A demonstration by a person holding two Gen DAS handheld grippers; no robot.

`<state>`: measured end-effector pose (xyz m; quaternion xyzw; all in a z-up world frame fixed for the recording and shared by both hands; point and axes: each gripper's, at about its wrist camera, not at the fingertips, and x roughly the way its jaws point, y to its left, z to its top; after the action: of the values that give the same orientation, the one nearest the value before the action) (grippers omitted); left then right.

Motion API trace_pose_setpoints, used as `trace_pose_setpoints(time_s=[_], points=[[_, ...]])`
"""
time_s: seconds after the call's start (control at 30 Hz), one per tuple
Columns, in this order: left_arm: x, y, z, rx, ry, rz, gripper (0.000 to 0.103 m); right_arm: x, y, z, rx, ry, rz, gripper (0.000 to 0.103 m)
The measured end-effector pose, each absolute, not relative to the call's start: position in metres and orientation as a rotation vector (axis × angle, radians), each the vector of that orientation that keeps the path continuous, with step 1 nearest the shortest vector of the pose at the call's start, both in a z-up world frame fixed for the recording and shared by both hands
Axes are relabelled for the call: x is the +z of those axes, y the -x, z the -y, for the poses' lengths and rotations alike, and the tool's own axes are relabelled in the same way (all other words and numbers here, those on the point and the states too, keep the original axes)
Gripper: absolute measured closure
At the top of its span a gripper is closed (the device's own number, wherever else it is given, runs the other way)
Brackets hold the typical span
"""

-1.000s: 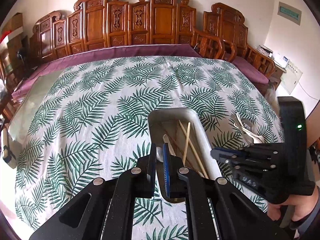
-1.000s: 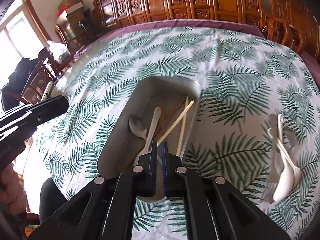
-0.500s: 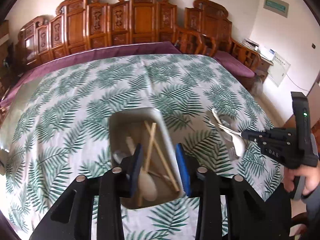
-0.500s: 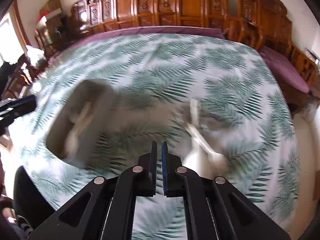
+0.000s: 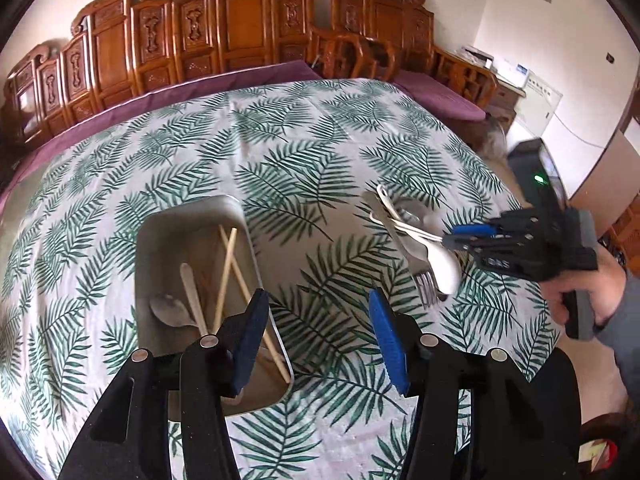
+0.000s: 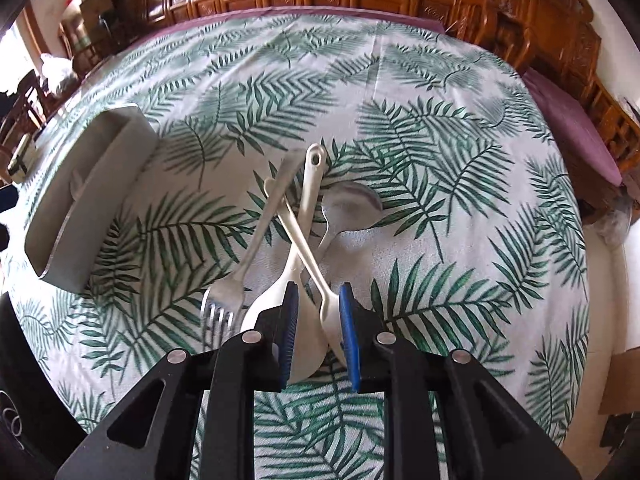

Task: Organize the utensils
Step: 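Return the right gripper to the pile and grasp a white plastic fork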

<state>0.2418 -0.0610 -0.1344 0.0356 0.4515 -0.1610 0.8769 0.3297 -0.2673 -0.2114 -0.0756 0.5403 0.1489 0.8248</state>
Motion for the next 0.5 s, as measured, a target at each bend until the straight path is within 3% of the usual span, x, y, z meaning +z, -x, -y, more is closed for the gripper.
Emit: trace_pose_setpoints(time_s=[0.5], points=[[-0.143, -0.24, 0.076, -0.344, -0.102, -0.97, 0.053, -0.229, -0.347, 0.257, 0.35, 0.229, -1.228, 0.08]])
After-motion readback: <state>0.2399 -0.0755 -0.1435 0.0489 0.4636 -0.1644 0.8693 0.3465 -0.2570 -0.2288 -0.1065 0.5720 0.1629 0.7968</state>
